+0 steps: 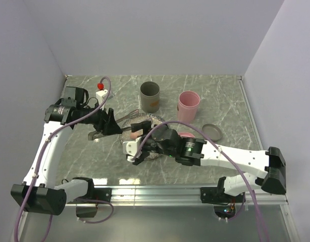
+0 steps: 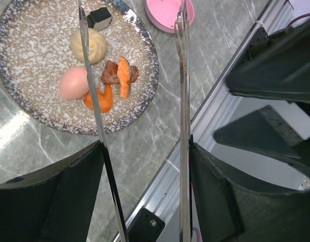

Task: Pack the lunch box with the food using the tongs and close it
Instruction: Pick up the clamp at the center of the board.

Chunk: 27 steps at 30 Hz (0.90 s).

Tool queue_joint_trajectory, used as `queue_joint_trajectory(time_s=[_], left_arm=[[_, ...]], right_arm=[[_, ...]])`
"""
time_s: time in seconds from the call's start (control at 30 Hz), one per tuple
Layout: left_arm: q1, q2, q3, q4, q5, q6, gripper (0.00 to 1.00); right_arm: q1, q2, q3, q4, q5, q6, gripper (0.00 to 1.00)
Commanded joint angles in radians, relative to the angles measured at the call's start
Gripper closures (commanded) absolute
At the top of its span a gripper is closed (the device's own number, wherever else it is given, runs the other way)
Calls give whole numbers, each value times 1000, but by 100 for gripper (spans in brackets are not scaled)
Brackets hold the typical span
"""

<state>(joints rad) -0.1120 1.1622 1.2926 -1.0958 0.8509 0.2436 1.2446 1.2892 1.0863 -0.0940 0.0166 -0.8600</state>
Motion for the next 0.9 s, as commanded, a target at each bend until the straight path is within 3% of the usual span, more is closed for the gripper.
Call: queue_joint_trajectory(time_s=[0.0, 0.13, 0.57, 0.87], left_arm=[[-5, -44, 20, -22, 54, 23, 28], [-5, -58, 2, -41, 57, 48, 28], [-17, -70, -7, -81, 80, 77, 29], [-37, -49, 13, -118, 62, 118, 29]], right_arm=[[18, 24, 95, 76, 69, -39, 0], [18, 88, 141, 60, 105, -57, 5], [-5, 119, 129, 50, 76, -102, 37], [-27, 131, 164, -13, 40, -123, 55]])
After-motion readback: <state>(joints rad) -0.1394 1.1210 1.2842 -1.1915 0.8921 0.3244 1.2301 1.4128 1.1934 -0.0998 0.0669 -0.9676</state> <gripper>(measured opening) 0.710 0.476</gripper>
